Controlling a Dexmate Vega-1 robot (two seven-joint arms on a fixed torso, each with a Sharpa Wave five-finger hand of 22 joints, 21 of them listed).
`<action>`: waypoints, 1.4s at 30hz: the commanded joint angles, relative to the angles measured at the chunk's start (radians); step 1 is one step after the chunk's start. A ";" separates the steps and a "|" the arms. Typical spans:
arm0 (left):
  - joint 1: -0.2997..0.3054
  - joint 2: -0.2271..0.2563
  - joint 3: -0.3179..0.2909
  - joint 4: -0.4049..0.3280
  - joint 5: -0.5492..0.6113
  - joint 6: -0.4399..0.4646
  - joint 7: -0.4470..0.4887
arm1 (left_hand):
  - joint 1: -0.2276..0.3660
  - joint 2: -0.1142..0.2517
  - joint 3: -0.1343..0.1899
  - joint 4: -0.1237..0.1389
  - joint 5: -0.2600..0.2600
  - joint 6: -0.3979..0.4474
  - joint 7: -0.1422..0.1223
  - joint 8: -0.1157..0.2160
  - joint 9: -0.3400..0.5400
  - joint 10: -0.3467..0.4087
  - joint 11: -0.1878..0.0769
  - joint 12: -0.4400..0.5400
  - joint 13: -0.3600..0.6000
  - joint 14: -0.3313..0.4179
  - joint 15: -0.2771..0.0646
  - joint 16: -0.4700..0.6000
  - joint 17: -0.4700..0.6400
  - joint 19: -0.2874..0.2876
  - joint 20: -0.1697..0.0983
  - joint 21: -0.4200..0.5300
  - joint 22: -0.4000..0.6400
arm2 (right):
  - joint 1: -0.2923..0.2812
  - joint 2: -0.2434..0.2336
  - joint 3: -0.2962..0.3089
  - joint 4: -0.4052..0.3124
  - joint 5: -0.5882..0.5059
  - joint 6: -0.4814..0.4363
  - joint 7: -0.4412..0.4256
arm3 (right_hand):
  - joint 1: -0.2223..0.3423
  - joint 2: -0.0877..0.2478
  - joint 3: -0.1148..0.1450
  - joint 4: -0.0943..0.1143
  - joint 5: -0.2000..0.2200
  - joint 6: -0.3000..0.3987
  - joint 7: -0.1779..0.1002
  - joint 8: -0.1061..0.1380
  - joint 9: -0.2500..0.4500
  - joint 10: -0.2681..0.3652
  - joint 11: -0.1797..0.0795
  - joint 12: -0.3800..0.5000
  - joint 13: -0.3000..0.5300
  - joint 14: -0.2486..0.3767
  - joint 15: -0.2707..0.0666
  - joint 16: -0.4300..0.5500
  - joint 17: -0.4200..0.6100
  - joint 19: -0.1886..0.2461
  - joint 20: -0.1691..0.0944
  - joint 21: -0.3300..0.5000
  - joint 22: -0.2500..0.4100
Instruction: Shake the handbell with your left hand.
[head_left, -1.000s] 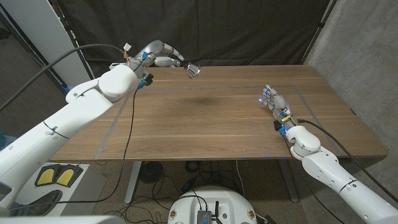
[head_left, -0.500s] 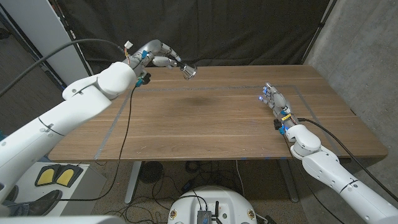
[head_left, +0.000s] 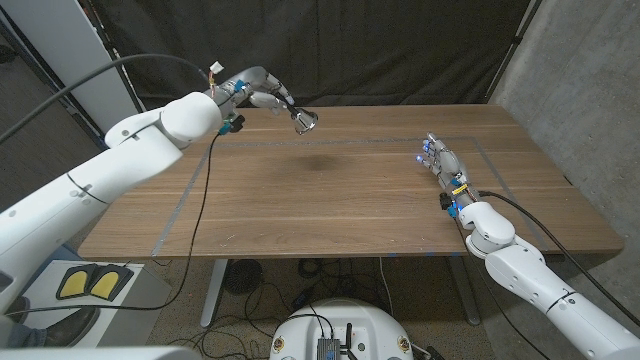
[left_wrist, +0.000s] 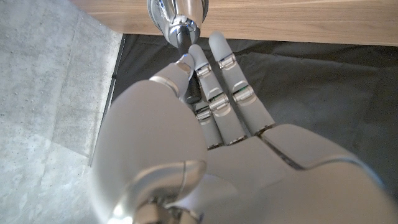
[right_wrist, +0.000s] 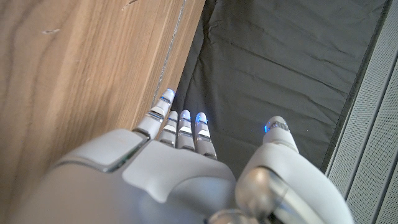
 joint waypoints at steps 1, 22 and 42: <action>-0.112 -0.005 0.114 0.024 0.131 0.064 -0.086 | 0.013 0.015 0.008 0.003 0.010 0.010 0.004 0.000 0.001 0.041 -0.006 0.003 0.377 0.010 -0.005 0.008 0.005 0.001 0.010 0.005 0.002 | -0.006 0.001 0.003 -0.009 -0.002 -0.015 -0.014 | 0.005 -0.001 0.001 0.001 0.000 0.008 0.001 0.001 0.003 0.007 0.001 0.002 0.003 0.004 0.004 0.005 0.004 0.008 -0.001 -0.003 0.004; -0.272 -0.068 0.260 0.103 0.278 0.069 -0.314 | 0.013 0.014 0.008 0.003 0.010 0.012 0.003 -0.003 0.003 0.044 -0.005 -0.002 0.378 0.008 -0.002 0.009 0.005 -0.002 0.011 0.010 0.002 | -0.024 -0.003 0.021 -0.013 0.003 0.002 -0.014 | 0.006 0.000 0.001 0.001 0.000 0.008 -0.001 0.001 0.003 0.007 0.001 0.001 0.003 0.004 0.004 0.005 0.005 0.007 -0.001 -0.003 0.004; -0.341 -0.174 0.394 0.174 0.480 0.080 -0.426 | 0.013 0.015 0.010 0.003 0.010 0.010 0.002 -0.006 0.005 0.043 -0.005 -0.007 0.381 0.008 -0.003 0.009 0.004 -0.008 0.011 0.015 0.002 | -0.056 0.000 0.043 -0.011 0.023 0.016 -0.017 | 0.006 0.000 0.001 0.001 0.000 0.009 -0.001 0.001 0.003 0.008 0.000 0.001 0.003 0.005 0.004 0.005 0.005 0.009 -0.003 -0.003 0.004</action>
